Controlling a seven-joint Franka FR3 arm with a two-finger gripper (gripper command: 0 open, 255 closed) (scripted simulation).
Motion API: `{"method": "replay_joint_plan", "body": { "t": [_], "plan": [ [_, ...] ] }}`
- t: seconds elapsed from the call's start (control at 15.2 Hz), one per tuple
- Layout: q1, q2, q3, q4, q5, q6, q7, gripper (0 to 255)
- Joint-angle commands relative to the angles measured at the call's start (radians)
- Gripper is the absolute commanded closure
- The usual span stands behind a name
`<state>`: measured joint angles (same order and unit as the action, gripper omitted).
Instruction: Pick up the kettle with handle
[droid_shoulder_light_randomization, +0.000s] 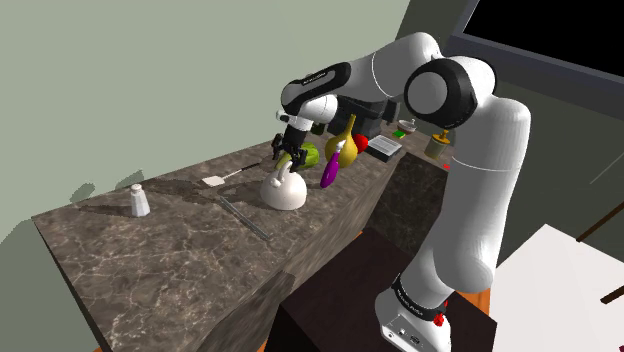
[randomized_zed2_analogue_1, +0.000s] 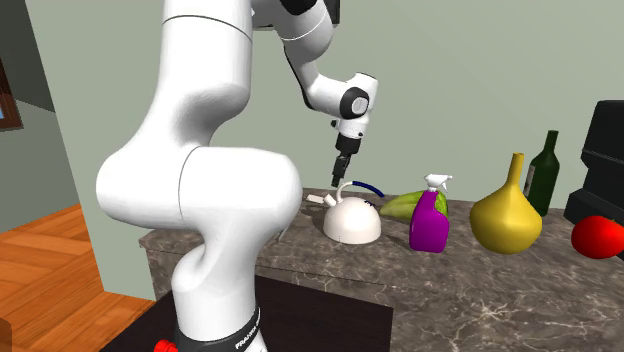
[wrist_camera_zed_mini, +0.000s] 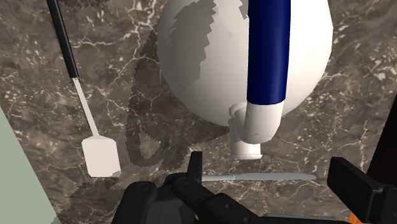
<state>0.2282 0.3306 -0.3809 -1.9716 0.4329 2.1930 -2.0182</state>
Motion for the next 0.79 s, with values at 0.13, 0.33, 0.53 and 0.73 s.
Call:
{"method": "replay_joint_plan", "body": {
  "t": [0.13, 0.33, 0.53, 0.73],
  "plan": [
    [-0.008, 0.042, 0.015, 0.004, 0.029, 0.031, -0.035, 0],
    [-0.015, 0.074, 0.025, -0.002, 0.051, 0.064, -0.056, 0],
    [-0.013, 0.072, 0.026, -0.003, 0.051, 0.064, -0.053, 255],
    [-0.013, 0.072, 0.026, -0.003, 0.051, 0.064, -0.053, 255]
  ]
}}
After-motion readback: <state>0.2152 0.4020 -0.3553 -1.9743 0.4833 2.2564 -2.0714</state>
